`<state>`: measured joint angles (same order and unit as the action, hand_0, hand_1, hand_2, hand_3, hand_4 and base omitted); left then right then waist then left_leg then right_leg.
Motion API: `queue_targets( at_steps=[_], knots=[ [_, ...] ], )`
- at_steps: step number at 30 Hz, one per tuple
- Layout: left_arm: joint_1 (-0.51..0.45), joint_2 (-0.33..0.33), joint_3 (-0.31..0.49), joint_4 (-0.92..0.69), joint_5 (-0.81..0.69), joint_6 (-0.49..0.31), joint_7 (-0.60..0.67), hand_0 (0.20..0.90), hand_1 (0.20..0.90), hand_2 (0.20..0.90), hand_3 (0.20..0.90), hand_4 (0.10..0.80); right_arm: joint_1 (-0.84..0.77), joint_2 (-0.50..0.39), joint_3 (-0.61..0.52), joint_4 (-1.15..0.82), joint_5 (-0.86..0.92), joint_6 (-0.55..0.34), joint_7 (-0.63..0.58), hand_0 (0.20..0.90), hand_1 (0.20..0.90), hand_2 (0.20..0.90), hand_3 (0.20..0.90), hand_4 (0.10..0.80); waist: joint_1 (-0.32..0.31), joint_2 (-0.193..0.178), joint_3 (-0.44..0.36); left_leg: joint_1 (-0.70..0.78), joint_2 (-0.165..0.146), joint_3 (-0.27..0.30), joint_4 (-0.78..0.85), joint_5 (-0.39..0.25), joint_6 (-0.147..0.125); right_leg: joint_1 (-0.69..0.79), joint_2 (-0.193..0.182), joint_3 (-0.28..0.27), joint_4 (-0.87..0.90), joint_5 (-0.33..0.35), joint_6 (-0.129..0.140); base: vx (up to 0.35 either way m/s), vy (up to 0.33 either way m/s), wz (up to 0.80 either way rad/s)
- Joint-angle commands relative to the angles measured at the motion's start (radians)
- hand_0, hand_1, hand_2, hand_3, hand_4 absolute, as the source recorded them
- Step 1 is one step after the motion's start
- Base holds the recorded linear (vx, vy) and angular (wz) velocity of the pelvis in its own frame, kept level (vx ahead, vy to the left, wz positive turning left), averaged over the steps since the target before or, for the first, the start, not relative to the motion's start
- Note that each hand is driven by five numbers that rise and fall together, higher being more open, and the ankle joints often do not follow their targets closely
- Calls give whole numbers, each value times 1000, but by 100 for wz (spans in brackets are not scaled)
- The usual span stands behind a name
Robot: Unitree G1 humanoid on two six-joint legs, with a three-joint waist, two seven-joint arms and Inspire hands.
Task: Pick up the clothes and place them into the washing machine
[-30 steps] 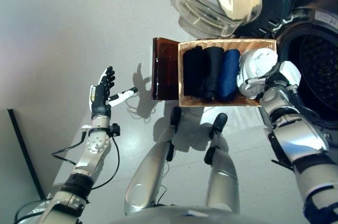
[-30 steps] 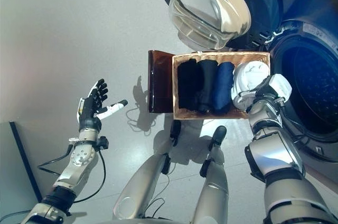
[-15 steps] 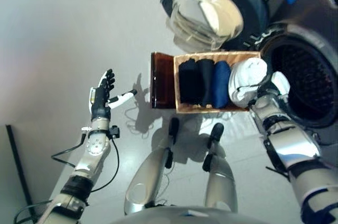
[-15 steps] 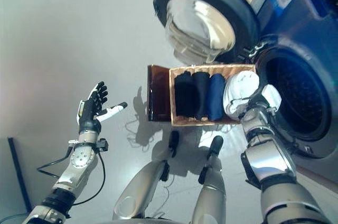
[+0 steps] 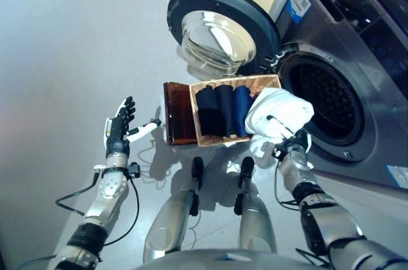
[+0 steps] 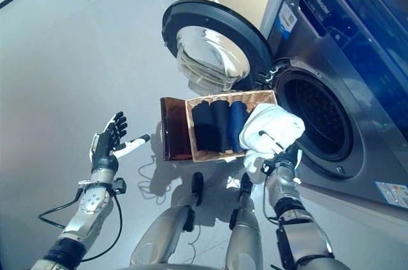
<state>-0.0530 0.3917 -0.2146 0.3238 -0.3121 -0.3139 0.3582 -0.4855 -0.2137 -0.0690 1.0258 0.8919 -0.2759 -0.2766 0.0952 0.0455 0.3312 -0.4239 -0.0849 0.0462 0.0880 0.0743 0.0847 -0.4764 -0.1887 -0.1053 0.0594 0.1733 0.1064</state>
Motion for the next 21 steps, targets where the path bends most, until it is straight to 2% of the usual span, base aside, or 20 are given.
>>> queue_targets(
  at_steps=[1,3,5,6,9,14,21],
  knots=[
    [-42,-12,80,-51,11,-82,42,900,900,900,900,800,-46,2,-67,-210,295,-236,133,200,200,200,200,300,4,37,2,-150,-13,-58,155,-92,-71,-62,-6,-29,183,-155,-18,-170,-52,-1],
    [-37,-22,74,-53,-9,-84,27,900,900,900,900,800,-99,6,-83,-206,385,-259,163,200,200,200,200,300,5,53,12,-224,-10,-57,255,-123,-77,-139,0,-25,272,-182,-29,-124,-40,7],
    [-30,-25,72,-50,-21,-87,19,900,900,900,900,800,-128,6,-89,-202,416,-264,170,200,200,200,200,300,9,58,10,-258,-7,-58,287,-136,-78,-174,1,-24,300,-191,-28,-11,-22,15],
    [-20,-27,69,-47,-41,-82,10,900,900,900,900,800,-187,5,-94,-206,445,-279,162,200,200,200,200,300,20,73,5,-290,-1,-63,332,-176,-80,-211,6,-17,352,-230,-25,13,-22,12],
    [-18,-10,56,-59,-49,-85,4,900,900,900,900,800,-284,-19,-114,-206,498,-303,170,200,200,200,200,300,34,92,13,-353,4,-57,392,-201,-74,-278,3,-10,419,-252,-23,-29,2,6],
    [-26,9,31,-73,-36,-82,15,900,900,900,900,800,-401,-85,-120,-192,496,-342,127,200,200,200,200,300,47,120,22,-422,1,-52,445,-217,-64,-356,4,8,487,-277,-30,-6,3,1],
    [-18,18,27,-68,-38,-86,41,900,900,900,900,800,-510,-213,-165,-144,497,-384,69,200,200,200,200,300,63,168,20,-453,-17,-55,440,-217,-69,-396,-3,29,527,-314,-38,40,-4,7]
  ],
)
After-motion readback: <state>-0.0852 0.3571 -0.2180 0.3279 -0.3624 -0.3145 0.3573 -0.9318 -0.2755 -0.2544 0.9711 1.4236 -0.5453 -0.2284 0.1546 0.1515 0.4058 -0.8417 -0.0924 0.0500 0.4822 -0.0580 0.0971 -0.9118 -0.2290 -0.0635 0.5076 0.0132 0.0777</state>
